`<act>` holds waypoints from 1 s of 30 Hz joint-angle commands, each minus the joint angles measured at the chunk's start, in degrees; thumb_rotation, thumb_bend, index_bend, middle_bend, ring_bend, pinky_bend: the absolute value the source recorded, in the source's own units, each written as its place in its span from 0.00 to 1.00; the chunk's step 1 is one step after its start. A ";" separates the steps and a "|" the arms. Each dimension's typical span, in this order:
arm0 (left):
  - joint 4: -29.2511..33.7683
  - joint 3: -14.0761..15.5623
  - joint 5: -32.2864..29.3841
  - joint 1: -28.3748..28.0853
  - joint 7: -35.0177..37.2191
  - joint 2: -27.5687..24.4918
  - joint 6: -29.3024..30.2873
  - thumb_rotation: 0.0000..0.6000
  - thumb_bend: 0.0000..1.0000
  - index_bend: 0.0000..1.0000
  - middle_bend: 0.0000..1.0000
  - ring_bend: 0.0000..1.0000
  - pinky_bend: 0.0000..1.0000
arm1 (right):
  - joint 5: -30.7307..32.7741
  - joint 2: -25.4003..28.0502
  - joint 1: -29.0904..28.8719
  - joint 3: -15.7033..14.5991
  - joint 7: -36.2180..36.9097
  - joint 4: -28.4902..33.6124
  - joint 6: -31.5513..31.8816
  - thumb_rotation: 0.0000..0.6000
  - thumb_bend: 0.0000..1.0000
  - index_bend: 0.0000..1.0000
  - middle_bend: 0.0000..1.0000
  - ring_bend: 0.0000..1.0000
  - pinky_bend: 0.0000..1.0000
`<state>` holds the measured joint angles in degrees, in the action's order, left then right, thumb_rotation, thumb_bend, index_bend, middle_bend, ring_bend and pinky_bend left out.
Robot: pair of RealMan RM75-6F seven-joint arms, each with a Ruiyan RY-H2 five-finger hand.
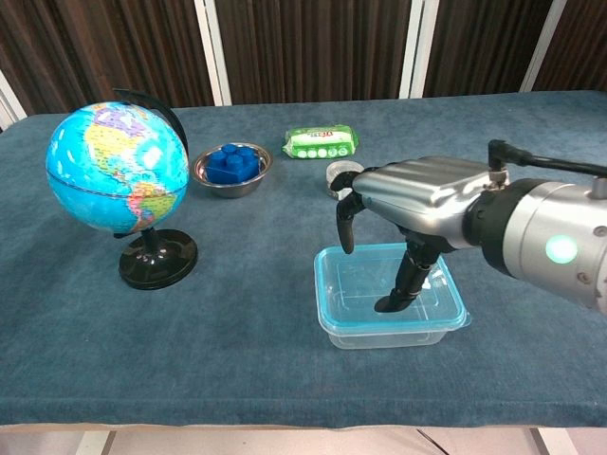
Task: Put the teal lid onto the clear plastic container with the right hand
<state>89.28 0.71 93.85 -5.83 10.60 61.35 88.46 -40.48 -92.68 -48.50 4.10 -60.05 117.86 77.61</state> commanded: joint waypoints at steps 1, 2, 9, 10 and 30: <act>-0.07 -0.02 -0.02 -0.01 0.20 -0.06 0.01 1.00 0.32 0.00 0.04 0.01 0.00 | 2.07 -2.09 -1.27 1.15 -2.76 -1.65 1.61 1.00 0.03 0.43 0.01 0.00 0.00; -0.12 -0.03 0.00 -0.01 0.34 -0.08 0.03 1.00 0.32 0.00 0.04 0.01 0.00 | 2.63 -2.43 -1.43 1.33 -3.27 -1.85 1.93 1.00 0.03 0.43 0.01 0.00 0.00; -0.30 0.08 0.21 -0.07 0.56 -0.09 -0.02 1.00 0.32 0.00 0.04 0.01 0.00 | 5.02 -3.69 -2.00 2.05 -4.40 -2.96 2.40 1.00 0.03 0.43 0.01 0.00 0.00; -0.31 0.09 0.24 -0.05 0.52 -0.06 0.00 1.00 0.32 0.00 0.04 0.01 0.00 | 5.19 -3.84 -2.08 2.17 -4.38 -3.14 2.32 1.00 0.03 0.43 0.01 0.00 0.00; -0.33 0.12 0.23 0.05 0.32 0.00 0.12 1.00 0.32 0.00 0.04 0.01 0.00 | 7.61 -3.94 -2.89 1.89 -4.36 -4.05 1.36 1.00 0.03 0.39 0.01 0.00 0.00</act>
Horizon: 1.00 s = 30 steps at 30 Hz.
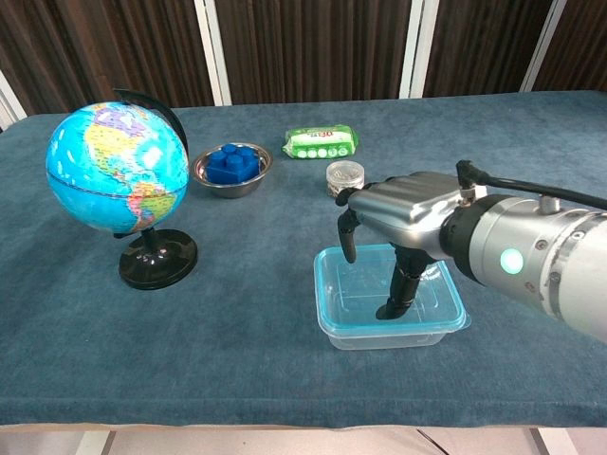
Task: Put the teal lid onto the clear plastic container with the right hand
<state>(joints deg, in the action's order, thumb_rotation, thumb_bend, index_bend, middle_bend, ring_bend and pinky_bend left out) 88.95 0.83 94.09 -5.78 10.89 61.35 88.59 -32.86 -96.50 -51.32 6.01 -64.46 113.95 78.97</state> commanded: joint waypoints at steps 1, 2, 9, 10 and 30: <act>-0.01 0.01 -0.02 0.00 0.05 -0.02 -0.04 1.00 0.32 0.00 0.04 0.01 0.00 | 0.03 -0.18 -0.08 -0.02 0.11 -0.23 -0.01 1.00 0.03 0.38 0.01 0.00 0.00; -0.03 0.01 -0.02 -0.01 0.11 -0.05 -0.03 1.00 0.32 0.00 0.04 0.01 0.00 | 0.13 -0.20 -0.09 -0.03 0.19 -0.30 -0.08 1.00 0.04 0.38 0.01 0.00 0.00; -0.06 0.00 0.09 0.08 0.28 -0.06 0.24 1.00 0.32 0.00 0.04 0.01 0.00 | 0.46 -0.03 -0.13 -0.39 0.38 -0.67 -0.26 1.00 0.09 0.39 0.01 0.00 0.00; -0.04 0.00 0.11 0.08 0.28 -0.06 0.23 1.00 0.32 0.00 0.04 0.01 0.00 | 0.48 0.00 -0.13 -0.43 0.46 -0.73 -0.33 1.00 0.09 0.39 0.01 0.00 0.00; -0.03 -0.07 0.09 0.10 0.38 -0.13 0.36 1.00 0.32 0.00 0.04 0.01 0.00 | 0.73 -0.23 -0.20 -0.80 1.80 -2.04 -1.42 1.00 0.10 0.35 0.01 0.00 0.00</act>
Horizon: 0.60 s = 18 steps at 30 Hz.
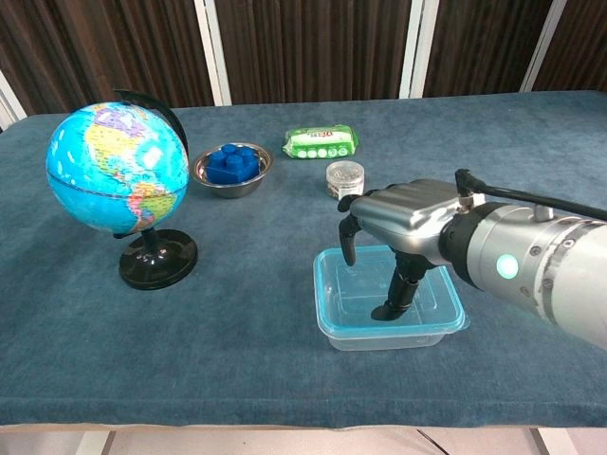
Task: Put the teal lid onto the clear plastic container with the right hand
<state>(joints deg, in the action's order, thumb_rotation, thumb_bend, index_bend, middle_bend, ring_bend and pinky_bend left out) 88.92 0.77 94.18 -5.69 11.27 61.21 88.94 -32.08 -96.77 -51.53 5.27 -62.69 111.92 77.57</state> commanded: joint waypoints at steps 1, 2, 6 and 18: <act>0.00 -0.02 -0.02 -0.01 0.00 0.01 -0.02 1.00 0.32 0.00 0.04 0.01 0.00 | -0.04 0.07 0.02 -0.11 0.07 -0.03 -0.05 1.00 0.10 0.35 0.01 0.00 0.00; 0.01 0.01 -0.01 -0.01 -0.04 0.02 -0.06 1.00 0.32 0.00 0.04 0.01 0.00 | -0.01 0.10 0.03 -0.20 0.08 -0.08 -0.08 1.00 0.10 0.35 0.01 0.00 0.00; 0.03 0.01 0.00 -0.04 -0.10 0.03 -0.10 1.00 0.32 0.00 0.04 0.01 0.00 | 0.13 0.10 0.04 -0.30 0.28 -0.40 -0.39 1.00 0.10 0.35 0.01 0.00 0.00; 0.02 -0.07 -0.17 -0.05 -0.02 -0.03 -0.14 1.00 0.32 0.00 0.04 0.01 0.00 | 0.26 0.12 -0.17 -0.70 0.68 -1.44 -1.59 1.00 0.15 0.32 0.01 0.00 0.00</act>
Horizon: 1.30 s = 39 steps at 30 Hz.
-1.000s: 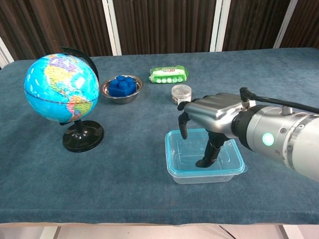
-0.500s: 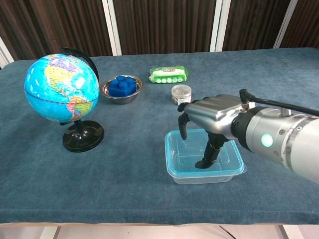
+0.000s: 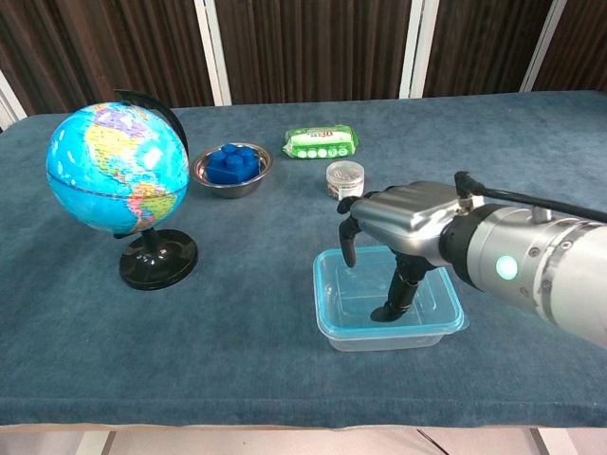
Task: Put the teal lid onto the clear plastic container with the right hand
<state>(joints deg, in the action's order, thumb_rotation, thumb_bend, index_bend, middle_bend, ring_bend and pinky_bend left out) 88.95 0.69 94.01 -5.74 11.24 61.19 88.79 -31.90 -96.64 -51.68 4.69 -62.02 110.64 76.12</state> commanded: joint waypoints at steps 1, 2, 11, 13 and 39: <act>-0.02 0.00 0.00 0.00 0.03 0.00 0.01 1.00 0.32 0.00 0.04 0.01 0.00 | 0.15 -0.03 -0.04 -0.13 0.02 -0.28 -0.22 1.00 0.16 0.32 0.01 0.00 0.00; -0.03 0.00 0.01 0.01 0.05 -0.01 0.02 1.00 0.32 0.00 0.04 0.01 0.00 | 0.15 -0.04 -0.05 -0.14 0.07 -0.40 -0.28 1.00 0.17 0.32 0.01 0.00 0.00; -0.07 -0.02 0.02 0.05 0.06 -0.01 0.11 1.00 0.32 0.00 0.04 0.01 0.00 | 0.35 0.03 -0.14 -0.28 0.55 -0.88 -1.08 1.00 0.18 0.31 0.01 0.00 0.00; -0.07 -0.05 -0.04 0.04 0.09 -0.01 0.09 1.00 0.32 0.00 0.04 0.01 0.00 | 0.34 0.01 -0.16 -0.32 0.62 -1.01 -1.14 1.00 0.18 0.31 0.01 0.00 0.00; -0.15 -0.10 -0.09 0.07 0.44 -0.10 0.18 1.00 0.32 0.00 0.04 0.01 0.00 | 0.59 -0.01 -0.36 -0.45 1.23 -1.98 -1.90 1.00 0.18 0.31 0.01 0.00 0.00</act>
<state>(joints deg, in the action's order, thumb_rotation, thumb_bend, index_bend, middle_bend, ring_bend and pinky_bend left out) 88.80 0.59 93.92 -5.67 11.68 61.09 88.96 -31.23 -96.72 -52.03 4.20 -60.82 108.58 74.17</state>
